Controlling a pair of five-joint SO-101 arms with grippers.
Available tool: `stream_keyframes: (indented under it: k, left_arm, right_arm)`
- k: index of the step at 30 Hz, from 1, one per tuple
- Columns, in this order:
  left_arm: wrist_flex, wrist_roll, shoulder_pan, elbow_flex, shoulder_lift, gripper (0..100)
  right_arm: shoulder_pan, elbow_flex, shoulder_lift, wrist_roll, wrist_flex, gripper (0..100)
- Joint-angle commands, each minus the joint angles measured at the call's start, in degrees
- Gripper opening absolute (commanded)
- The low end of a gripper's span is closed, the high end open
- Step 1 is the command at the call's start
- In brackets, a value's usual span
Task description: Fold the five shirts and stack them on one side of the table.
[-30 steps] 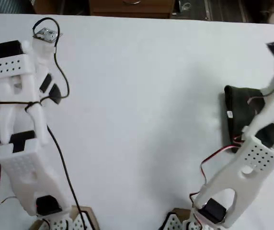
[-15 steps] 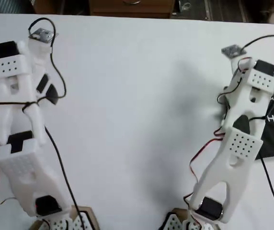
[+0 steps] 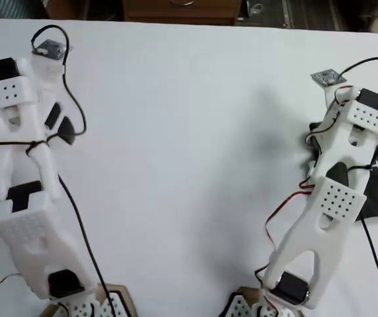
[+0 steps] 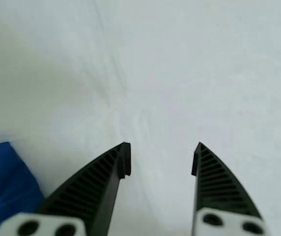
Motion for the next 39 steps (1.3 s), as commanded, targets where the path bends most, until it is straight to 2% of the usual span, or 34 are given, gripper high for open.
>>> stream_keyframes:
  k: [1, 3, 8, 11, 16, 27, 33, 36, 39]
  left_arm:
    - [0.4, -0.1, -0.5, -0.1, -0.4, 23]
    - [0.4, -0.1, -0.4, -0.1, -0.4, 23]
    - [0.6, -0.1, -0.7, -0.2, -0.4, 23]
    - [0.5, -0.1, -1.1, -0.2, -0.4, 23]
    - [-2.0, 0.4, -3.9, -0.7, -0.9, 23]
    - [-12.7, 1.6, -22.1, -0.7, -0.9, 23]
    - [-22.9, 1.6, -32.4, -0.7, -0.4, 23]
    - [-27.7, 1.8, -36.0, -0.4, -0.4, 23]
    - [-28.1, 1.6, -37.0, -0.1, -0.2, 23]
  right_arm:
    - [1.1, -3.7, -5.3, 1.4, 0.5, 31.8]
    - [0.7, -6.1, -6.8, 1.4, 0.5, 34.3]
    - [1.0, -4.1, -12.5, 1.3, 1.0, 32.6]
    - [1.5, 2.5, -17.6, 1.3, 1.3, 27.6]
    - [0.7, 18.5, -31.6, -4.3, 1.3, 22.4]
    - [-15.2, 66.2, -79.3, -11.6, 1.2, 23.8]
    - [-15.6, 81.1, -99.2, -11.5, 0.9, 23.8]
    - [-15.6, 85.9, -103.3, -11.5, 0.9, 23.8]
    - [-15.6, 89.2, -103.6, -11.5, 0.9, 23.8]
